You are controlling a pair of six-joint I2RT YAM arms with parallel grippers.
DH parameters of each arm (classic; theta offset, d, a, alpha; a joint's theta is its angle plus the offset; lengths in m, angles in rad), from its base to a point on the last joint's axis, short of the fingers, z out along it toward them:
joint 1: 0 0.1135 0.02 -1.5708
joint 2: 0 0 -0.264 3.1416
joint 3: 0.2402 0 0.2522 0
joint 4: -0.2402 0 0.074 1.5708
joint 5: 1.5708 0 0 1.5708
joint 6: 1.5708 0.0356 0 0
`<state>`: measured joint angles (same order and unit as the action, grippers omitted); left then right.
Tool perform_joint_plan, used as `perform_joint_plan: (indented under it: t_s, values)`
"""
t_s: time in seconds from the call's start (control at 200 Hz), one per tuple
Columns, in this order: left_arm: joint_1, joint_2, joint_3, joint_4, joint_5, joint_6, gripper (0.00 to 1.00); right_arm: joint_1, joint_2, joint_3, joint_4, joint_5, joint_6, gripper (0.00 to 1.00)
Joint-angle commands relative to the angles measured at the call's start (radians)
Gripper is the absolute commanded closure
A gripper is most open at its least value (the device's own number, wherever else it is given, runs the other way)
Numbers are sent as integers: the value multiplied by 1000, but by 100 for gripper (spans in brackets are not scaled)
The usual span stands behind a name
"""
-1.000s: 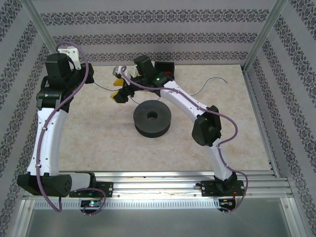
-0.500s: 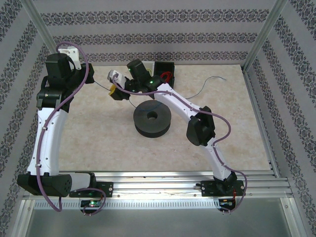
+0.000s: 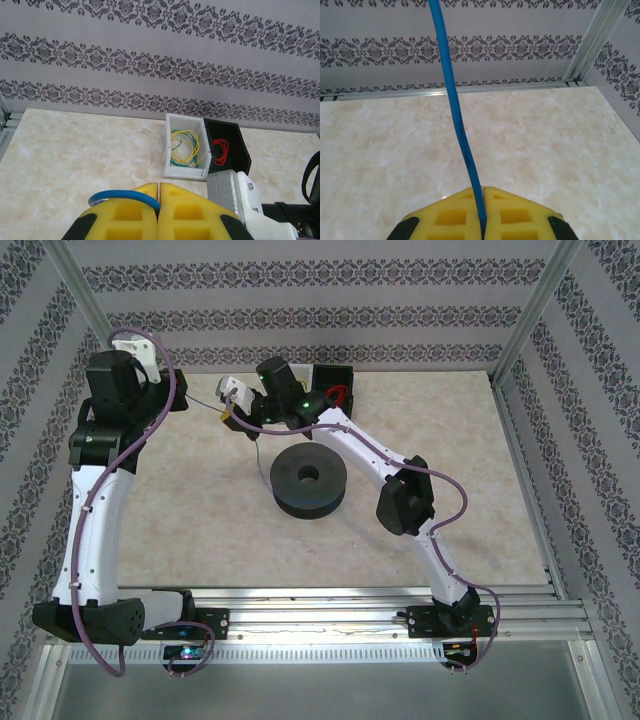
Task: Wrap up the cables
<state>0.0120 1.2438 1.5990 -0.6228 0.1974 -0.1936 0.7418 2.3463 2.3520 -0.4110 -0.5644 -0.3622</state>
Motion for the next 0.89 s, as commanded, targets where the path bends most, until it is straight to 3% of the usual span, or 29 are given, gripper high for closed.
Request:
perform_joint_plan:
  t_s: [0.0, 0.06, 0.22, 0.415, 0.52, 0.675, 0.889]
  values:
    - [-13, -35, -6, -13, -19, 15, 93, -16, 29, 27, -9, 18, -28, 100]
    - [-14, -39, -10, -25, -17, 24, 81, -16, 30, 29, -7, 7, -41, 100]
    - [-14, -60, -12, -44, -36, 39, 79, -19, 29, 49, -22, -15, -95, 100]
    - [-14, -73, -1, -60, -53, 48, 47, -51, 12, 155, -127, 3, -193, 100]
    - [-13, -82, -14, -58, -56, 49, 36, -74, -23, 233, -217, 17, -260, 100]
    - [-14, -95, -63, -45, -54, 45, 25, -88, -71, 383, -383, 66, -376, 100]
    - [-13, -106, -167, -18, -25, 20, 16, -64, -177, 447, -504, 150, -465, 100]
